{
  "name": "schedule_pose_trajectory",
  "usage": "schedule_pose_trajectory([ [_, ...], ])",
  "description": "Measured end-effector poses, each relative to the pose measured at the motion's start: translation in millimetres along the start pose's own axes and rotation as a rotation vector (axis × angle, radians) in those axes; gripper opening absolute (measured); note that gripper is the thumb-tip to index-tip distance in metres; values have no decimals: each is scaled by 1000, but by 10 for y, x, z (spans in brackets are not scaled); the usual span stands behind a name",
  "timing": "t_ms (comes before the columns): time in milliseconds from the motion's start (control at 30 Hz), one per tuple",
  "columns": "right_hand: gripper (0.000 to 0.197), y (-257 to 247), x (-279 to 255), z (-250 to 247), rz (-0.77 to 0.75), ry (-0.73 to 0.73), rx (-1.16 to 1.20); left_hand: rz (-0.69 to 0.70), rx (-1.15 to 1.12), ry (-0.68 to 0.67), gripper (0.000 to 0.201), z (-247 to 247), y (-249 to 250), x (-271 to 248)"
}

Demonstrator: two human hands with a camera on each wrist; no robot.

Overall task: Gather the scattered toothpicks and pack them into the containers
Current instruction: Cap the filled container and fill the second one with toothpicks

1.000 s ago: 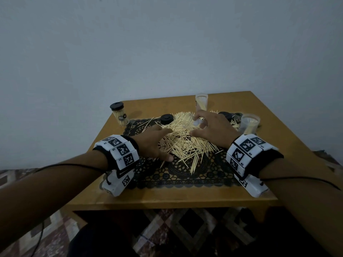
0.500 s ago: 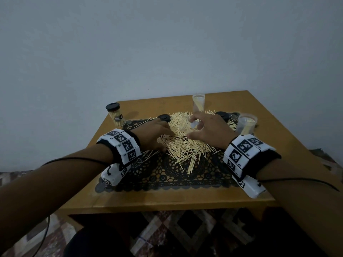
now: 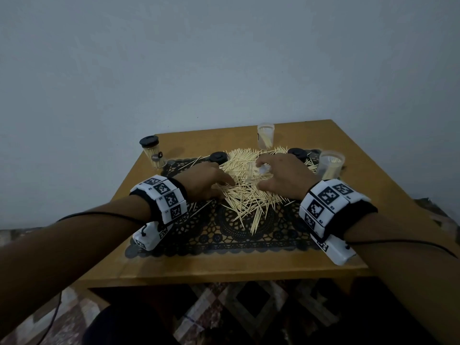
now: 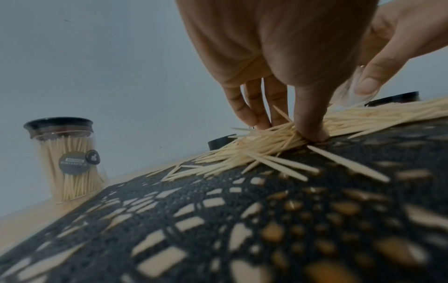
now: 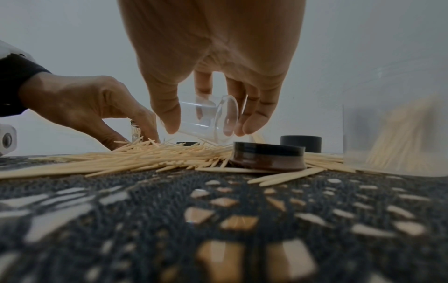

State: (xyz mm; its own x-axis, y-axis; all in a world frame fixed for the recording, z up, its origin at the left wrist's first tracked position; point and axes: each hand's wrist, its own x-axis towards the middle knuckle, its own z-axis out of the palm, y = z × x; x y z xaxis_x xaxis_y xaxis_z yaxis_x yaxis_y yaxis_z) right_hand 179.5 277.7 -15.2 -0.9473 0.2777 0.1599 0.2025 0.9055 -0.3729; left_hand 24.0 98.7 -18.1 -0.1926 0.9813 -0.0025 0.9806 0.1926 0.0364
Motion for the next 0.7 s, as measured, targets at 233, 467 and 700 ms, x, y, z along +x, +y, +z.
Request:
schedule_pose_trajectory([
  [233,49,7,-5,-8,3,-2,29,-48,-7,-38,31,-38,-92,-50],
  [467,49,-15,-17,-9,7,-22,40,-29,-26,-17,16,-9,-91,-45],
  [700,48,-1,-13,3,1,-21,16,-49,-105,21,11,-36,-40,3],
])
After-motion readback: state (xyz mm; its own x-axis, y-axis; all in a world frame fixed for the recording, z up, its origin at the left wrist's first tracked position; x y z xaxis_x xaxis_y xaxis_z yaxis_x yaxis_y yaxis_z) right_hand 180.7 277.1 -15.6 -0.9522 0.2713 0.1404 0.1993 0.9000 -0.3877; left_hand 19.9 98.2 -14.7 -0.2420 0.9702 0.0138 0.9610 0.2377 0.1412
